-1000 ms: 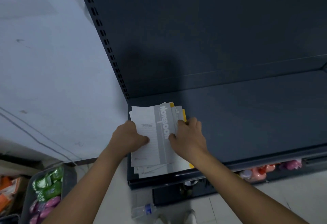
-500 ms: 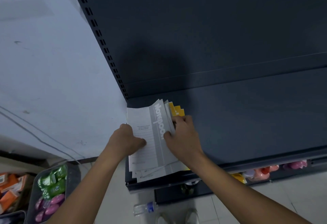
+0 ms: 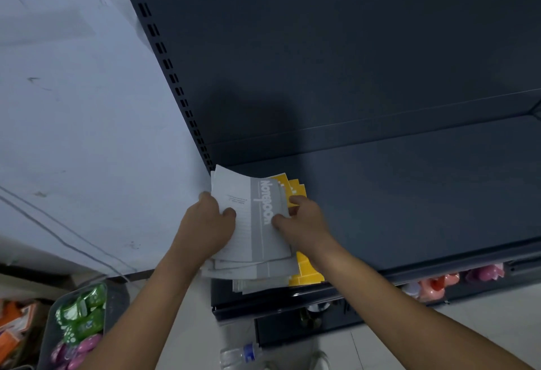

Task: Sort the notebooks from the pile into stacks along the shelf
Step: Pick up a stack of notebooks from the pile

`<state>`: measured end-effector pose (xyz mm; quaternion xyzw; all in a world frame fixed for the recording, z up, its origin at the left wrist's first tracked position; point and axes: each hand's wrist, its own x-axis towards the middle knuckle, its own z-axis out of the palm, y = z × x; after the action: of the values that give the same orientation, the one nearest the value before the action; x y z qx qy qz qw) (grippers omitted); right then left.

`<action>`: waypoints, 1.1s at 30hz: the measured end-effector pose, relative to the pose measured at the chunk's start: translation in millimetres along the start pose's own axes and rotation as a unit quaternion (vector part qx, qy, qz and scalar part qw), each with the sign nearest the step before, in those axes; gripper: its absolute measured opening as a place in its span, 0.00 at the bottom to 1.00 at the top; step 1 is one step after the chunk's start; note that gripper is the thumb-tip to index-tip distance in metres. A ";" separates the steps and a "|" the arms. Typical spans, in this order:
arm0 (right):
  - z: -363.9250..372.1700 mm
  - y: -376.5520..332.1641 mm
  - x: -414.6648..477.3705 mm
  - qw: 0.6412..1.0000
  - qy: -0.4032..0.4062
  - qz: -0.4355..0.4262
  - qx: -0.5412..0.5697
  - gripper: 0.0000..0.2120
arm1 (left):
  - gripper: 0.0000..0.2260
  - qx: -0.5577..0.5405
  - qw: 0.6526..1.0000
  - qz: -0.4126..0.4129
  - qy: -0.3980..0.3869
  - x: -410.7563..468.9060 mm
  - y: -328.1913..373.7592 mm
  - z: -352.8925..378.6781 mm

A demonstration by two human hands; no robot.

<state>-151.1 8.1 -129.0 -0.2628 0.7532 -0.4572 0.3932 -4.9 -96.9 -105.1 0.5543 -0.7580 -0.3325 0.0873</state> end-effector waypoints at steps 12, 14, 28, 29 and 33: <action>-84.0 -17.3 -17.9 0.955 0.138 -0.043 -0.258 0.20 | 0.31 0.080 0.976 0.200 0.024 -13.3 86.7 44.2; -102.8 -17.3 -24.1 0.949 0.157 -0.047 -0.270 0.21 | 0.32 0.096 0.970 0.221 0.029 -15.8 105.9 50.8; -306.9 52.8 -74.9 0.942 0.243 0.049 -0.225 0.24 | 0.27 0.098 0.945 0.307 -0.063 -75.4 265.2 181.4; -325.5 61.1 -78.6 0.938 0.252 0.048 -0.233 0.26 | 0.26 0.101 0.942 0.314 -0.066 -82.2 280.1 195.6; -401.7 92.0 -92.3 0.931 0.273 0.053 -0.239 0.26 | 0.26 0.112 0.934 0.331 -0.075 -108.8 340.8 252.0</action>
<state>-437.9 312.3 -69.4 -0.1741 0.9310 -0.2968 0.1219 -357.5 159.5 -67.1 0.2516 -0.9351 -0.2384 0.0734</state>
